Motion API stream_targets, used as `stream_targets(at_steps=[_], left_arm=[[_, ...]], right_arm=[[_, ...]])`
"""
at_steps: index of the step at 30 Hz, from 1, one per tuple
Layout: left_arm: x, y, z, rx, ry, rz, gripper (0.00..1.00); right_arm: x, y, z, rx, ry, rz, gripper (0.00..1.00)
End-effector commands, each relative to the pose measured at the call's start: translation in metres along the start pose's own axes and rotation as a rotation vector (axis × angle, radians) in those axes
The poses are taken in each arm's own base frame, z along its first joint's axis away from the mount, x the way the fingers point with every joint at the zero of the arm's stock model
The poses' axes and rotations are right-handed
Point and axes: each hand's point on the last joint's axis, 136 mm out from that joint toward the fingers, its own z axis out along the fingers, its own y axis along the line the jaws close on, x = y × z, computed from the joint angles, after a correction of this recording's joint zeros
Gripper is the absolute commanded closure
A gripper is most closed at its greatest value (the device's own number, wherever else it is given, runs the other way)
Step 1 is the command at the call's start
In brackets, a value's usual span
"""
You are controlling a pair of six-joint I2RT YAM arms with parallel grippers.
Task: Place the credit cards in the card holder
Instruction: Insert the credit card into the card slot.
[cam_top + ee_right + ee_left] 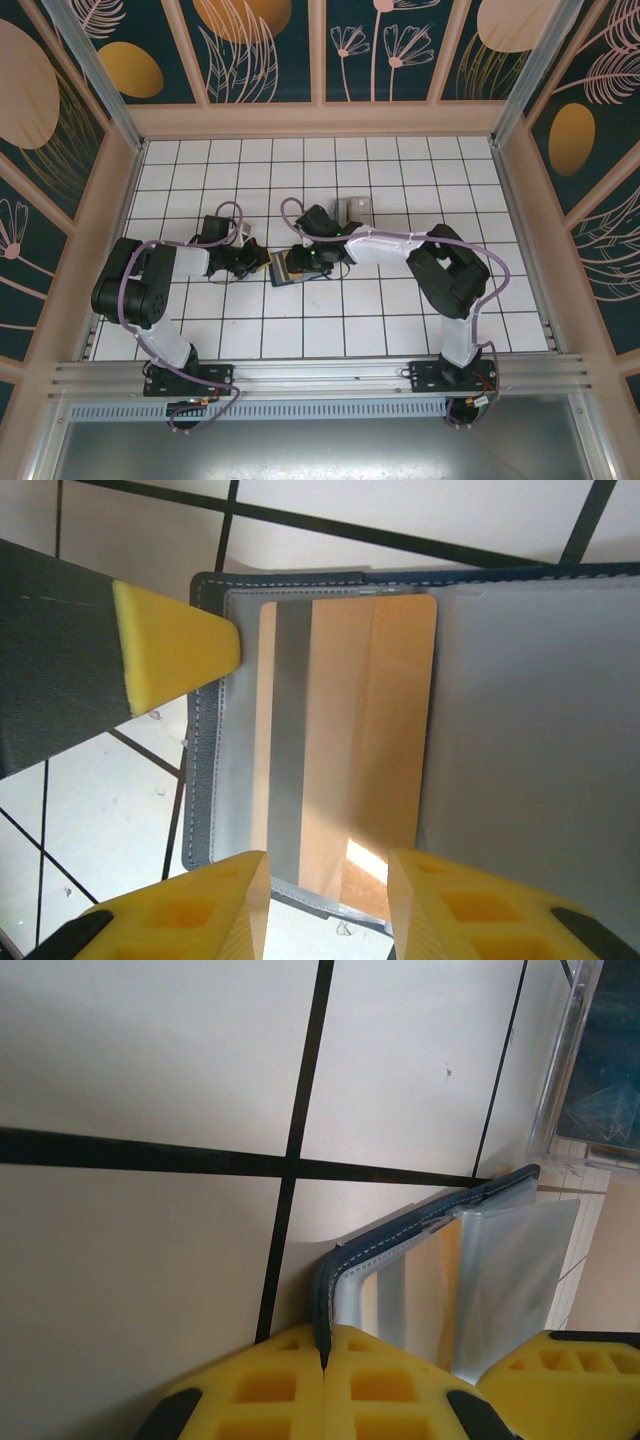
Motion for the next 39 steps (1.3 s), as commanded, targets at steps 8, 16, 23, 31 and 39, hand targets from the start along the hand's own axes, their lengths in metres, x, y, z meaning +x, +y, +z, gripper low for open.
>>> stream_targets(at_steps=[8,16,23,31,39], left_arm=[[0.019,0.029,0.002,-0.104,0.042,-0.072,1.00],[0.019,0.029,0.003,-0.102,0.044,-0.072,1.00],[0.018,0.029,0.002,-0.101,0.042,-0.076,1.00],[0.019,0.028,0.002,-0.095,0.041,-0.079,0.97],[0.014,0.018,-0.002,-0.069,0.016,-0.057,0.69]], right_arm=[[0.004,-0.016,0.006,0.105,0.020,-0.005,0.63],[0.006,-0.001,0.012,0.039,0.046,-0.026,0.63],[0.002,0.018,0.019,0.006,0.051,-0.069,0.66],[0.004,0.029,0.024,-0.020,0.069,-0.101,0.67],[-0.004,0.021,0.016,0.014,0.021,-0.111,0.67]])
